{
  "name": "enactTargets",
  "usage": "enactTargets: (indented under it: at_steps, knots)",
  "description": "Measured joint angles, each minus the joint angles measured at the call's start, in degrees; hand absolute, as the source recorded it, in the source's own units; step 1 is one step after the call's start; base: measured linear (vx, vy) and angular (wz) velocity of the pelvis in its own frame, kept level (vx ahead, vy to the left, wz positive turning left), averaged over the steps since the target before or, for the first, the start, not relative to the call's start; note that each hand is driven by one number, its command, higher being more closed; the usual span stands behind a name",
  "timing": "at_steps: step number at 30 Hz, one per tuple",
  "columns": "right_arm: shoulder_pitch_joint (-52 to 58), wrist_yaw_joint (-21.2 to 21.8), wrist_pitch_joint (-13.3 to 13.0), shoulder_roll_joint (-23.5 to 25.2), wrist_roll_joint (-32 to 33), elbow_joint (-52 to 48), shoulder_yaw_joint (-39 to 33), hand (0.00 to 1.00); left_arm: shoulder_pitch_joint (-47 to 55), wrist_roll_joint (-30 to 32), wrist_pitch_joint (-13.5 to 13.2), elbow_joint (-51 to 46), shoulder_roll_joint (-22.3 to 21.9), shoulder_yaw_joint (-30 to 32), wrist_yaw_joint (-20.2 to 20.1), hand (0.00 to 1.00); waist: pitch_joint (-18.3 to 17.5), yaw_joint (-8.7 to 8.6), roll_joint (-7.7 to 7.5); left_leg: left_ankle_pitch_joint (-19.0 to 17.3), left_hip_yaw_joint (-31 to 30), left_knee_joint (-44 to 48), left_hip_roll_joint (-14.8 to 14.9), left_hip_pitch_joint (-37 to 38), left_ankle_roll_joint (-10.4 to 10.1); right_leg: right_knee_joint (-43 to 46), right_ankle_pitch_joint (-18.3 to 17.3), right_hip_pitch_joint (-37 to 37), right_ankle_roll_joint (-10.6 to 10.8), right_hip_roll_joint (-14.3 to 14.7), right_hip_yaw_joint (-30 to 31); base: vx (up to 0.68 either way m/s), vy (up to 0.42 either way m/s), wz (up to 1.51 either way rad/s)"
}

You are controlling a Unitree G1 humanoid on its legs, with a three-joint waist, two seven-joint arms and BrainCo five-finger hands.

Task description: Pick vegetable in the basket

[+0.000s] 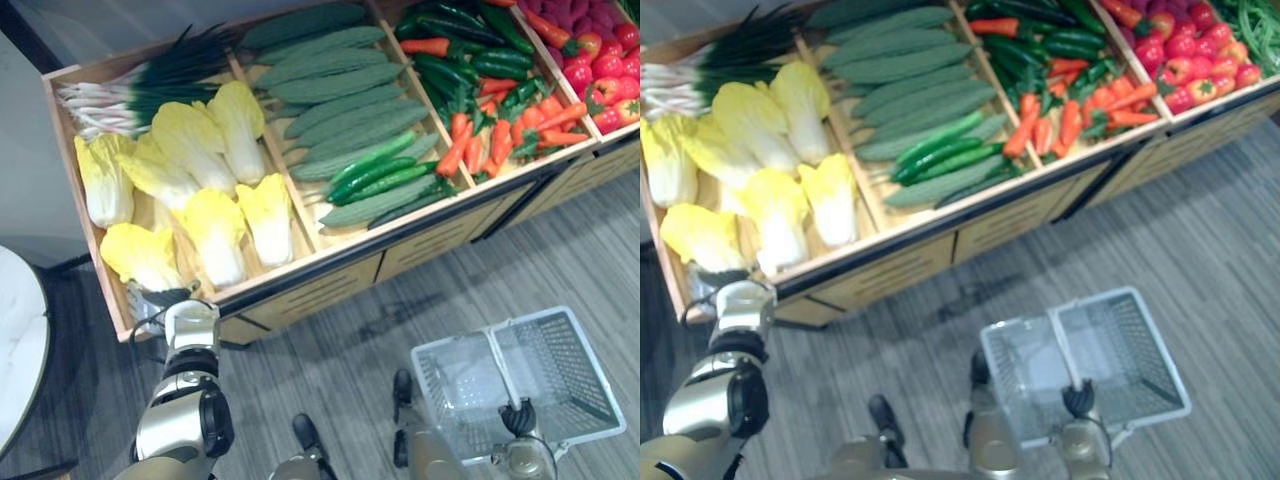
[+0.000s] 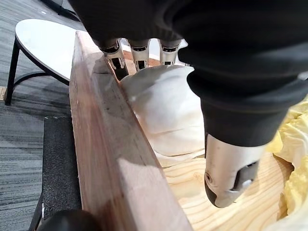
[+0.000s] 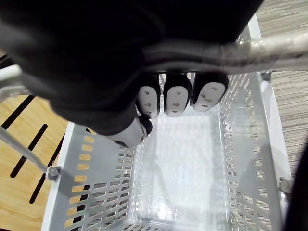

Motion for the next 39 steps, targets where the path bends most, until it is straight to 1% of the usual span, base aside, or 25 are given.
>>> enactTargets:
  at_steps: [5,10,12,13,15,17,20,30,32,35,38,39]
  knots:
    - [0.0,0.0,-0.1,0.0,0.0,0.0,0.3,1.00,-1.5,0.0,0.3,1.6,1.4,0.0,0.0,0.00,0.7,0.01,-0.45,-0.1,0.2,0.0,0.3,0.0,-0.2,0.0,-0.2,-0.1,-0.2,0.1,0.1,0.01,-0.006,0.00]
    - [0.0,0.0,-0.2,0.0,0.0,0.0,0.5,1.00,-2.5,-0.1,0.4,1.7,1.8,0.1,0.1,0.00,1.2,0.03,-0.49,-0.1,0.3,0.0,0.3,-0.7,-0.2,0.0,-0.2,-1.0,-0.2,0.1,0.2,0.02,-0.015,-0.01]
    - [-0.1,0.0,-0.2,0.0,0.0,0.0,0.6,1.00,-3.6,-0.6,0.4,1.7,1.8,0.4,0.8,0.00,1.9,0.11,-0.52,-0.1,0.1,0.0,0.3,-0.9,-0.2,0.0,-0.2,-1.0,-0.2,0.1,0.0,0.03,-0.016,0.05]
    - [-0.1,0.0,-0.3,0.0,0.0,0.0,0.6,1.00,-4.0,-0.9,0.3,1.7,1.9,0.7,1.1,1.00,2.2,0.11,-0.51,-0.1,0.1,0.0,0.3,-1.1,-0.2,0.0,-0.2,-1.2,-0.2,0.1,0.0,0.00,0.000,0.00]
    - [-0.1,0.0,-0.4,0.0,0.0,0.0,0.7,1.00,-4.5,-1.7,0.3,1.7,2.3,1.0,1.3,1.00,2.3,0.06,-0.61,-0.1,0.1,0.0,0.3,-1.6,-0.2,0.0,-0.1,-1.7,-0.2,0.1,0.1,0.02,-0.007,0.01]
    - [-0.3,-0.2,-0.4,-0.1,0.1,-0.1,1.2,1.00,-5.7,-3.5,0.2,1.7,3.0,1.2,2.8,1.00,2.7,0.04,-0.82,0.0,-0.1,0.0,0.2,-2.4,-0.1,0.0,-0.1,-2.4,-0.1,0.0,0.1,0.03,-0.015,0.03]
    - [-0.6,-0.5,-0.4,-0.2,0.0,-0.2,2.4,1.00,-6.0,-3.4,-0.4,1.6,4.0,1.1,3.7,1.00,3.3,0.00,-1.18,0.2,-0.1,0.0,0.2,-2.6,-0.1,0.0,0.0,-2.5,-0.1,0.0,0.2,0.01,-0.004,0.00]
    - [-0.8,-0.7,-0.8,-0.4,0.1,0.0,3.2,1.00,-6.0,-3.6,-2.2,1.5,4.1,1.1,4.0,1.00,4.0,0.05,-1.63,0.1,0.1,0.0,0.2,-2.3,-0.1,0.0,0.0,-2.4,0.0,0.0,0.4,0.01,-0.006,-0.01]
    - [-0.8,-0.7,-0.8,-0.4,0.1,0.1,3.2,1.00,-6.0,-4.8,-2.3,1.4,3.9,1.1,4.1,1.00,4.0,-0.01,-1.65,0.1,0.2,0.0,0.2,-2.1,-0.1,0.0,0.0,-2.2,0.0,0.1,0.4,0.01,-0.007,-0.02]
    - [-0.7,-0.7,-0.8,-0.3,0.1,0.1,3.2,1.00,-5.3,-6.1,-2.7,-0.8,2.6,1.0,4.7,1.00,4.0,-0.01,-1.71,0.1,0.2,0.0,0.3,-1.7,-0.1,0.0,0.0,-1.7,-0.1,0.1,0.3,0.00,0.000,0.00]
    - [-0.6,-0.6,-0.7,0.0,0.1,0.2,3.1,1.00,-2.4,-7.4,-2.7,-6.6,-0.4,0.4,5.3,1.00,4.0,0.00,-1.73,0.0,0.0,0.0,0.3,-0.8,-0.2,0.0,-0.2,-0.7,0.0,0.1,0.0,0.01,-0.005,0.02]
    - [-0.4,-0.6,-0.7,0.3,0.1,0.2,2.9,1.00,-0.9,-7.5,-2.7,-9.9,-2.1,0.0,5.5,1.00,4.0,0.05,-1.73,0.0,-0.2,0.0,0.3,-0.2,-0.3,0.0,-0.4,-0.1,0.0,0.1,-0.2,0.03,-0.020,0.11]
